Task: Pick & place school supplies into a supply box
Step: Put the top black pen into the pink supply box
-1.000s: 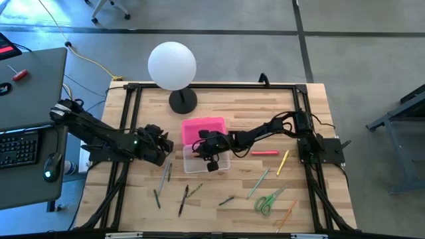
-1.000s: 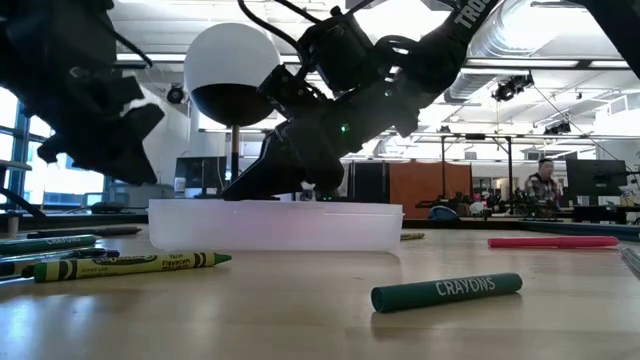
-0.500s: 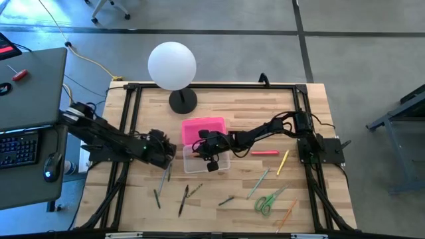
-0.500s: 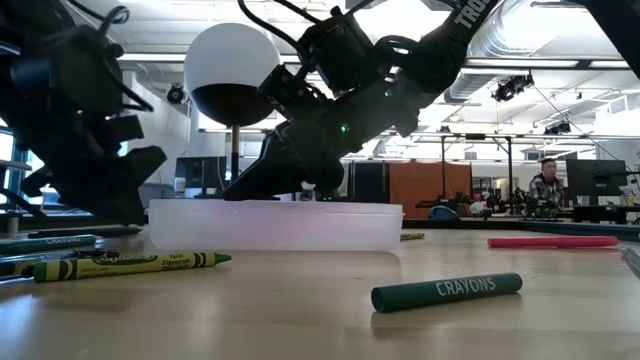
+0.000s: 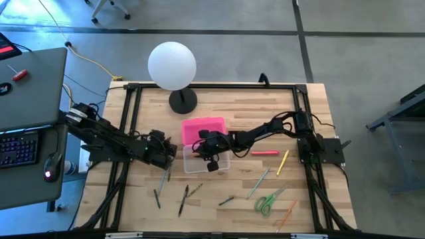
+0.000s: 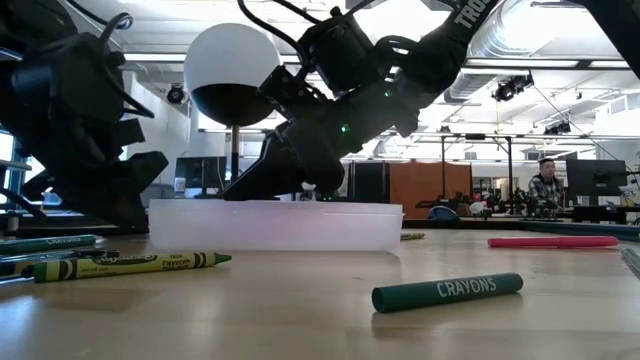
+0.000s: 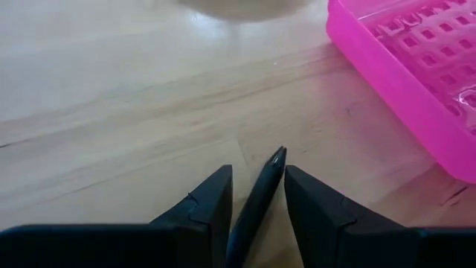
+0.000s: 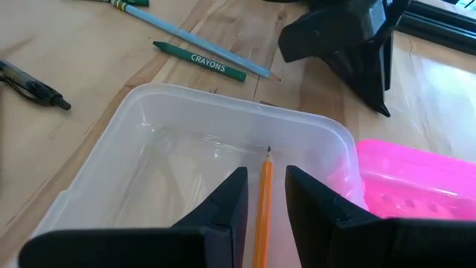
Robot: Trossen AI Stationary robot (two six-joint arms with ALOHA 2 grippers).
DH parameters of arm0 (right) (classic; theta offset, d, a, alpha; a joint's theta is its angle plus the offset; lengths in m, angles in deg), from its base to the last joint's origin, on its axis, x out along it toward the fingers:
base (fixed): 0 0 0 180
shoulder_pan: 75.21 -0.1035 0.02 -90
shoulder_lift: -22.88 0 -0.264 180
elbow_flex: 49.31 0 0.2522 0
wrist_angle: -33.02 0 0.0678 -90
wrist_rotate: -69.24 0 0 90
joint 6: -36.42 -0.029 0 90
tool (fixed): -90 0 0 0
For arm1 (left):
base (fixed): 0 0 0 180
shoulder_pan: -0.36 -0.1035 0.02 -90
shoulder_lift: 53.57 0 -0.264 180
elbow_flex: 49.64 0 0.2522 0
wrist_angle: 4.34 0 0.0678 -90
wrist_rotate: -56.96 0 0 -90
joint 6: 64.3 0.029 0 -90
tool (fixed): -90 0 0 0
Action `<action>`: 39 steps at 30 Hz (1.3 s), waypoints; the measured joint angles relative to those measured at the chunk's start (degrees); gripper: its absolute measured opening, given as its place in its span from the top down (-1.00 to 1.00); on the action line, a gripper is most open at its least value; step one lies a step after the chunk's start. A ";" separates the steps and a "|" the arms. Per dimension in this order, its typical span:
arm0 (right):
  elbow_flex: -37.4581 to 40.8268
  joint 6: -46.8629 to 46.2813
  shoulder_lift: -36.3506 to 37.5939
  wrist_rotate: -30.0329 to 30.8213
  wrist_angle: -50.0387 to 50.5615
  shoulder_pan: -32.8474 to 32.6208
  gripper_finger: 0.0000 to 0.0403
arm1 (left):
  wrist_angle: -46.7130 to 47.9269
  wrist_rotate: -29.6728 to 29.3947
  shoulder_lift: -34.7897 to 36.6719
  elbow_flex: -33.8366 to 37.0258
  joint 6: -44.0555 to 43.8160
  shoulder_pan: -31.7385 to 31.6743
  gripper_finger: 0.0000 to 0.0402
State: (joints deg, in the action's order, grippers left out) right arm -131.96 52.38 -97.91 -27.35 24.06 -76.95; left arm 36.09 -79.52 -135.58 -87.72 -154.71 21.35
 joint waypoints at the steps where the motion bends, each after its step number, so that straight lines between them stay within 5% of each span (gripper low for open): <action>1: 0.00 0.26 0.00 0.00 0.00 0.00 0.65 | 0.26 0.40 0.00 -0.02 0.15 0.00 0.22; 21: 0.00 0.82 0.00 0.00 -0.17 0.00 0.65 | -15.03 -1.57 0.35 11.87 9.83 0.27 0.22; 39: 0.00 0.60 0.00 -0.02 -0.16 -0.01 0.65 | -24.61 -7.67 0.04 19.19 10.48 7.54 0.23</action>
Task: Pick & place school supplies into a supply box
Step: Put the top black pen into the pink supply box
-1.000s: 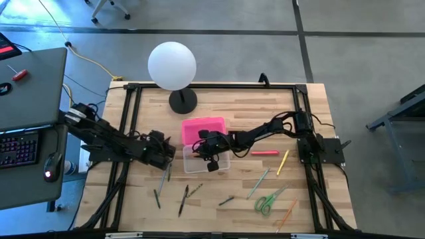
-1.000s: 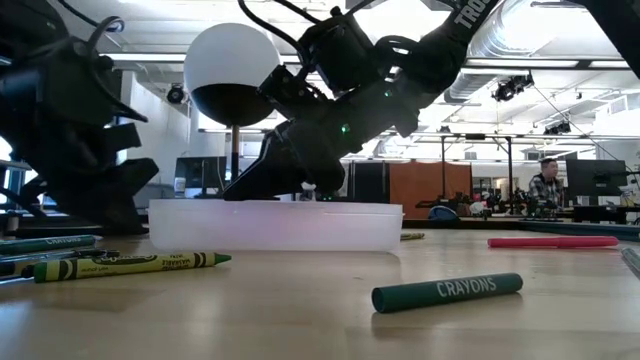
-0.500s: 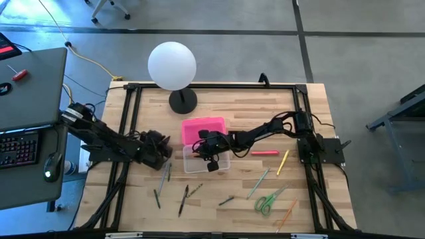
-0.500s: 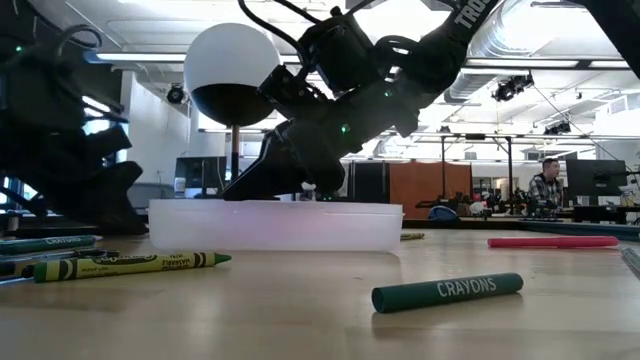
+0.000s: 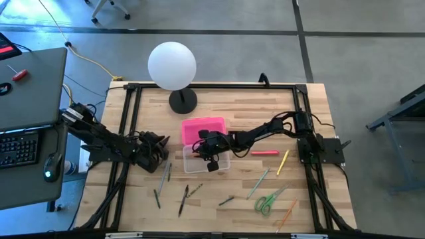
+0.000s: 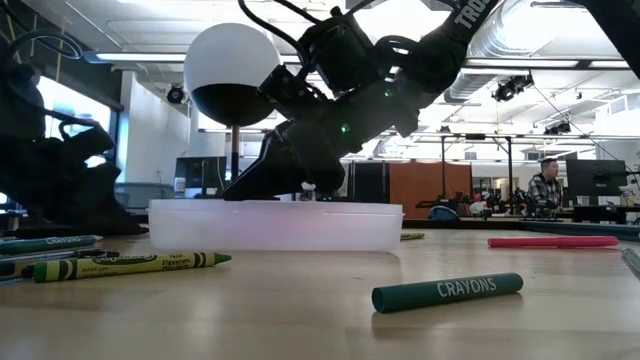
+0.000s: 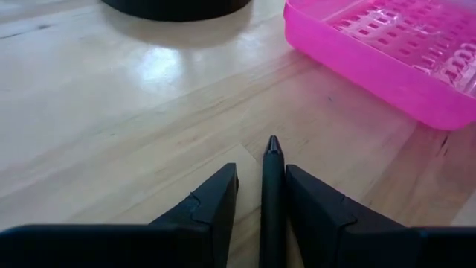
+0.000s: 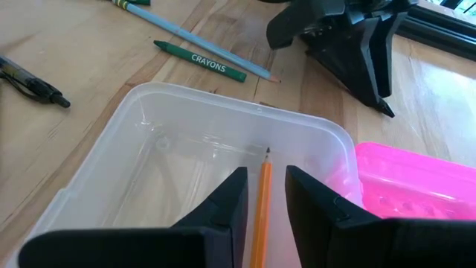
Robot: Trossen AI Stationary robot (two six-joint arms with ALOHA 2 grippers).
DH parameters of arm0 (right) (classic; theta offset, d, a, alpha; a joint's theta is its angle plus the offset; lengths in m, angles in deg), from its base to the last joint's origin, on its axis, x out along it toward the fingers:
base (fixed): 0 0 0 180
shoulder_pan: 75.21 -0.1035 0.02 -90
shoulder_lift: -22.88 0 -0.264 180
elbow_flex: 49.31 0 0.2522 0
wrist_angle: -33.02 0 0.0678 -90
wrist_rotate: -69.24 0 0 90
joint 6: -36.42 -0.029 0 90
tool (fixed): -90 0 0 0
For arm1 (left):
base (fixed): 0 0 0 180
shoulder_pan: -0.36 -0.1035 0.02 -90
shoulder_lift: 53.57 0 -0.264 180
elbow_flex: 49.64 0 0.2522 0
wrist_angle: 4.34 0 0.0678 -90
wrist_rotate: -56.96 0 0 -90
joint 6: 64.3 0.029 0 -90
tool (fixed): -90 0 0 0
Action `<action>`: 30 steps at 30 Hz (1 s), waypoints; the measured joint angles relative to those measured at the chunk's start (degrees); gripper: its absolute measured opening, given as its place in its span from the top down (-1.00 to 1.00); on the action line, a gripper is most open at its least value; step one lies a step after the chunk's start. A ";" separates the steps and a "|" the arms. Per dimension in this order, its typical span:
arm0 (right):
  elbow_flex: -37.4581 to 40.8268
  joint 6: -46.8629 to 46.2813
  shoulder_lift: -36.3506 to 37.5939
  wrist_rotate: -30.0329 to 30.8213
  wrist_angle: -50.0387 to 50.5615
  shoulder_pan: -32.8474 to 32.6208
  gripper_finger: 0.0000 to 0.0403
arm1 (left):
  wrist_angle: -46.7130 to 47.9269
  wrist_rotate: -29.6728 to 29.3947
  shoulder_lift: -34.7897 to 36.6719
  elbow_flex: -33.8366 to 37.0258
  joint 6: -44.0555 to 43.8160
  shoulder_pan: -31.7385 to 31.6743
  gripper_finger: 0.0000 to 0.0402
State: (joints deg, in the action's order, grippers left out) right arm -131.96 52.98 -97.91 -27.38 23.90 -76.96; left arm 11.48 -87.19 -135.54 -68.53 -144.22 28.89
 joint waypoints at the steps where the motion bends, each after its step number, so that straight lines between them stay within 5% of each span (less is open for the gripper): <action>1: 0.00 0.00 0.00 0.02 -0.01 0.01 0.65 | -0.02 -0.02 -0.01 0.00 0.16 0.00 0.23; 6: 0.00 0.22 0.00 0.00 -0.01 0.00 0.65 | -0.13 -0.31 -0.09 0.01 0.57 0.00 0.27; 15: 0.00 0.09 -0.01 -0.01 -0.37 -0.02 0.65 | -7.28 -5.42 -7.89 0.13 1.08 0.13 0.76; 18: 0.00 0.00 0.40 0.04 0.16 -0.54 0.65 | -10.79 -6.31 -8.61 0.36 1.79 -0.03 0.78; 25: -0.02 -0.04 9.72 2.20 13.14 -2.32 0.65 | -11.34 -6.22 -6.29 -3.59 8.06 -0.22 0.78; 30: -0.02 0.23 18.63 8.96 25.05 -2.36 0.65 | -11.93 -6.54 -0.21 -9.30 23.02 -0.09 0.78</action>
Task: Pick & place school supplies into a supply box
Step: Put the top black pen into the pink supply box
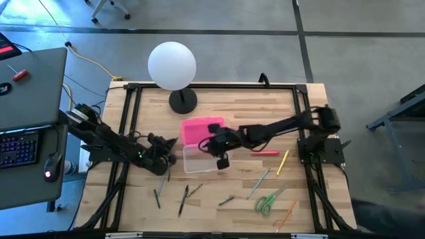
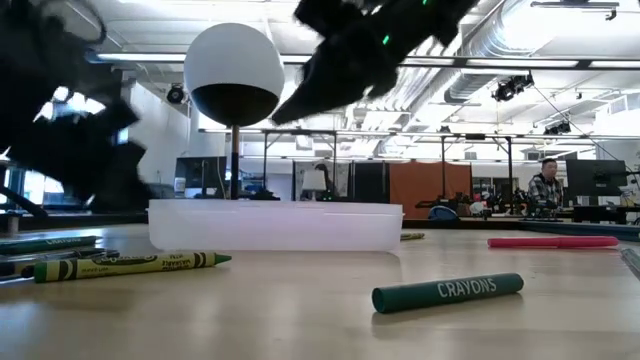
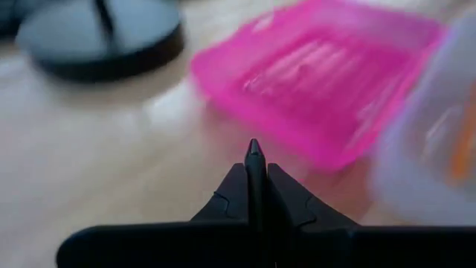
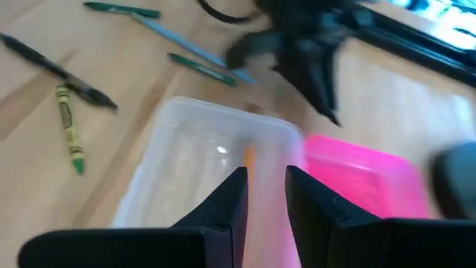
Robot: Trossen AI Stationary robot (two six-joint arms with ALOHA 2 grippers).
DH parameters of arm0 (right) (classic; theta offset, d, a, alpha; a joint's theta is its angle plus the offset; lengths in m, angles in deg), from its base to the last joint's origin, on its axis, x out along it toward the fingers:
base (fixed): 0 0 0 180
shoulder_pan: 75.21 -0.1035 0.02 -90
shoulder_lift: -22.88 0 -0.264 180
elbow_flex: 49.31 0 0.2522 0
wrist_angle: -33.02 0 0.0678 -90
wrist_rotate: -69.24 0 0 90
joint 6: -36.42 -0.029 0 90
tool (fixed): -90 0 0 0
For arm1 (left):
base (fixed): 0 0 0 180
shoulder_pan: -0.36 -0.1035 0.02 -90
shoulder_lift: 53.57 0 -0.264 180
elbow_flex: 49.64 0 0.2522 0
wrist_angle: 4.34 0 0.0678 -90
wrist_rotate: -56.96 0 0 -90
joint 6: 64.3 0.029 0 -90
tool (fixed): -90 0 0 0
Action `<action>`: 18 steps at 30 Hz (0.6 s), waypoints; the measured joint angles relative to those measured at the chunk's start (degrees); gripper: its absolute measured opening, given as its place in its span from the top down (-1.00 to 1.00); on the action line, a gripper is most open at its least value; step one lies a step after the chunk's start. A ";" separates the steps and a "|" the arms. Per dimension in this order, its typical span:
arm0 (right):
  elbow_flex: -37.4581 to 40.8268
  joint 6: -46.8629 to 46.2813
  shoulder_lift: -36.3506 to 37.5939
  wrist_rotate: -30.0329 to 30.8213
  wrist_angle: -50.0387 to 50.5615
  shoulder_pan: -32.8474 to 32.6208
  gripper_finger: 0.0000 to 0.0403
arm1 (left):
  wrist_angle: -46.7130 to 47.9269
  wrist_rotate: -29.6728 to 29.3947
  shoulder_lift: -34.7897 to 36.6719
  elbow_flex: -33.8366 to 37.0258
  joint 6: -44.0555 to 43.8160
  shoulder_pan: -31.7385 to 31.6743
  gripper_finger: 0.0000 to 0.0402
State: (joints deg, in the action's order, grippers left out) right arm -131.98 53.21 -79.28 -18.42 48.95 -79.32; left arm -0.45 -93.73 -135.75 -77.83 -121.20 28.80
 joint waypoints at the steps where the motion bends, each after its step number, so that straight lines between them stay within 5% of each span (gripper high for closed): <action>1: 0.00 -0.08 1.61 2.10 1.98 0.18 0.65 | 0.03 -0.90 1.70 -1.44 3.71 0.00 0.78; 5: 0.02 -0.21 7.04 9.59 9.88 0.90 0.65 | -0.17 -2.83 8.59 -8.23 19.77 0.00 0.78; 9: 0.02 -0.26 12.03 14.51 16.36 1.31 0.65 | -0.68 4.23 11.42 -15.34 31.81 -0.69 0.71; 18: 0.04 -2.10 23.39 17.29 24.39 1.50 0.65 | -3.98 23.31 -2.12 -23.14 35.64 -10.93 0.76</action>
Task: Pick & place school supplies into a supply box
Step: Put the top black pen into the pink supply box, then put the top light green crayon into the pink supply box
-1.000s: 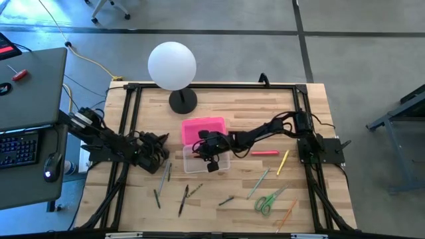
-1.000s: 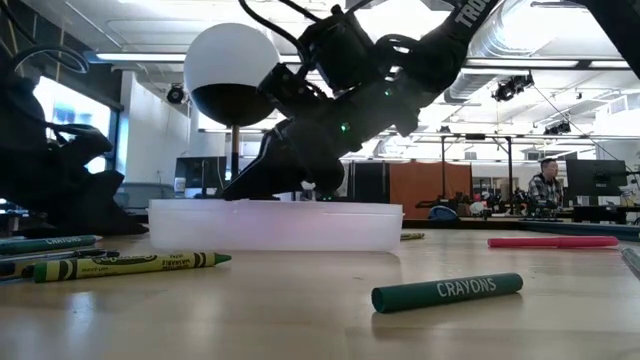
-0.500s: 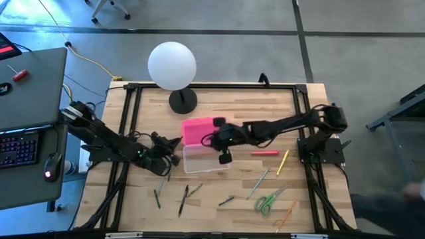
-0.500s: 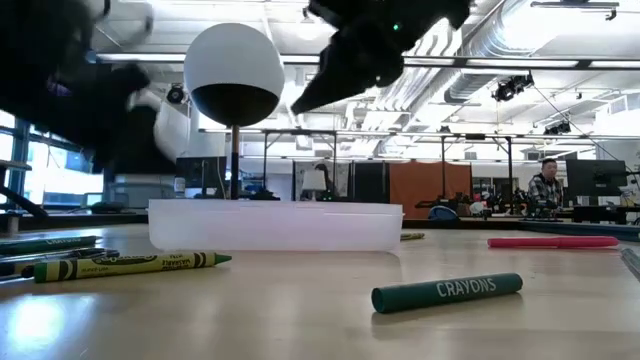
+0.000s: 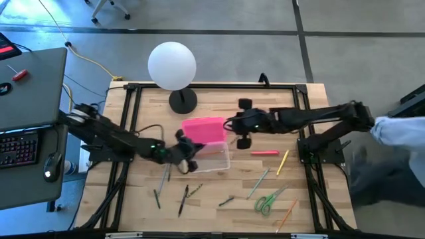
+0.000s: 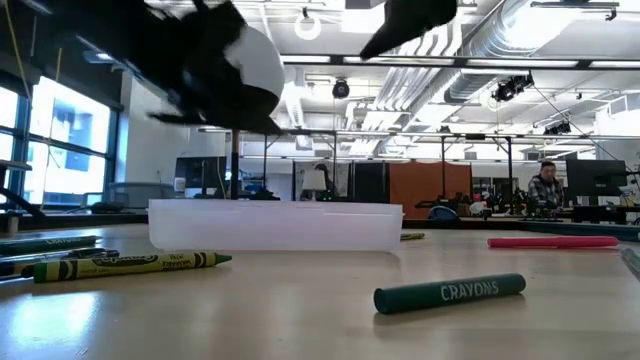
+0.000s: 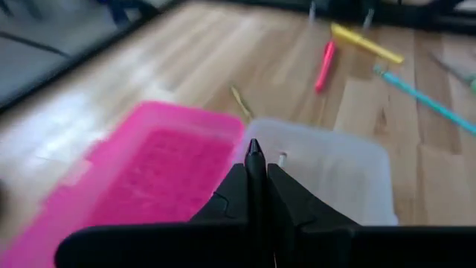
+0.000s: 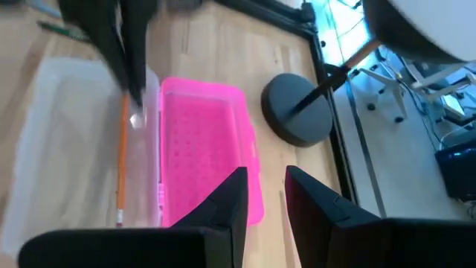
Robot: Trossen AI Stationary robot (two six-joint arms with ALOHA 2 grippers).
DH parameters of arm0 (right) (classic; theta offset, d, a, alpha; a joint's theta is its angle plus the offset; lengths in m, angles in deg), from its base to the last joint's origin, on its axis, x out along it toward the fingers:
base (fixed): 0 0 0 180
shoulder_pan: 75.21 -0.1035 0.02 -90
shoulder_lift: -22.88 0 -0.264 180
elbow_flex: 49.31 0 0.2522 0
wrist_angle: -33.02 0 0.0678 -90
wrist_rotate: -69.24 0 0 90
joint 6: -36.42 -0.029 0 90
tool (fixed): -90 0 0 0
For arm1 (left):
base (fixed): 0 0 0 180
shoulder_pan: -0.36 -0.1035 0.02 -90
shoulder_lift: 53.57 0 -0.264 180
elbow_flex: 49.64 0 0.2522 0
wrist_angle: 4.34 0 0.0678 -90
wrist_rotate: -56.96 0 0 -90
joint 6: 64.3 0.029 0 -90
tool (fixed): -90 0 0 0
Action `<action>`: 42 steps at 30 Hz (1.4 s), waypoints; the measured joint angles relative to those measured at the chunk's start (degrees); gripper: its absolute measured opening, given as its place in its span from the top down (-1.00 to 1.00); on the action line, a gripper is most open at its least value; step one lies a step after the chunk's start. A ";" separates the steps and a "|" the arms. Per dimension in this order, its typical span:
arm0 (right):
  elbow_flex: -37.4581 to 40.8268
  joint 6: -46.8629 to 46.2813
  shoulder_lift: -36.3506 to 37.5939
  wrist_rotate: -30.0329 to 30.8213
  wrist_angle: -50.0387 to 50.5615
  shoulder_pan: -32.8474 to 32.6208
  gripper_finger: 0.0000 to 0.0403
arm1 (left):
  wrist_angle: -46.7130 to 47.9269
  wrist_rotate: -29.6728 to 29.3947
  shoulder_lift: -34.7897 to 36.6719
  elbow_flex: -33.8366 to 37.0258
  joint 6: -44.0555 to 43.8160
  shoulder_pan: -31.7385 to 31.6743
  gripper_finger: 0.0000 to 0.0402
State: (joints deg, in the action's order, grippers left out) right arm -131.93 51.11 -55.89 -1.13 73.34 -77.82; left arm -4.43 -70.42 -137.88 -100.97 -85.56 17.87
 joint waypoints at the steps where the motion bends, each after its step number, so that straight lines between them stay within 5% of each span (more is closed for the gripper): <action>1: 0.00 -0.75 1.16 -0.20 0.61 -0.02 0.65 | -2.21 1.84 -2.37 -0.55 0.23 -0.97 0.74; 10: 0.02 -2.86 7.50 -2.23 8.68 -0.04 0.65 | -12.13 18.59 -21.48 -9.60 3.48 -6.46 0.73; 18: 1.19 -4.36 7.27 -2.93 11.60 -0.04 0.65 | -11.52 22.03 -26.67 -13.75 6.01 -6.27 0.57; 28: 8.56 2.28 7.27 -4.87 7.51 0.82 0.65 | -7.06 21.60 -24.63 -13.74 6.06 -6.28 0.41; 42: 34.76 12.82 7.22 -34.79 -34.19 13.40 0.65 | 2.60 22.01 -2.41 -13.83 11.20 -6.16 0.50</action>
State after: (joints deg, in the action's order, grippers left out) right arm -97.17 63.93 -48.67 -35.92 39.16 -64.42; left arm -1.83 -48.41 -140.29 -114.80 -74.36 11.71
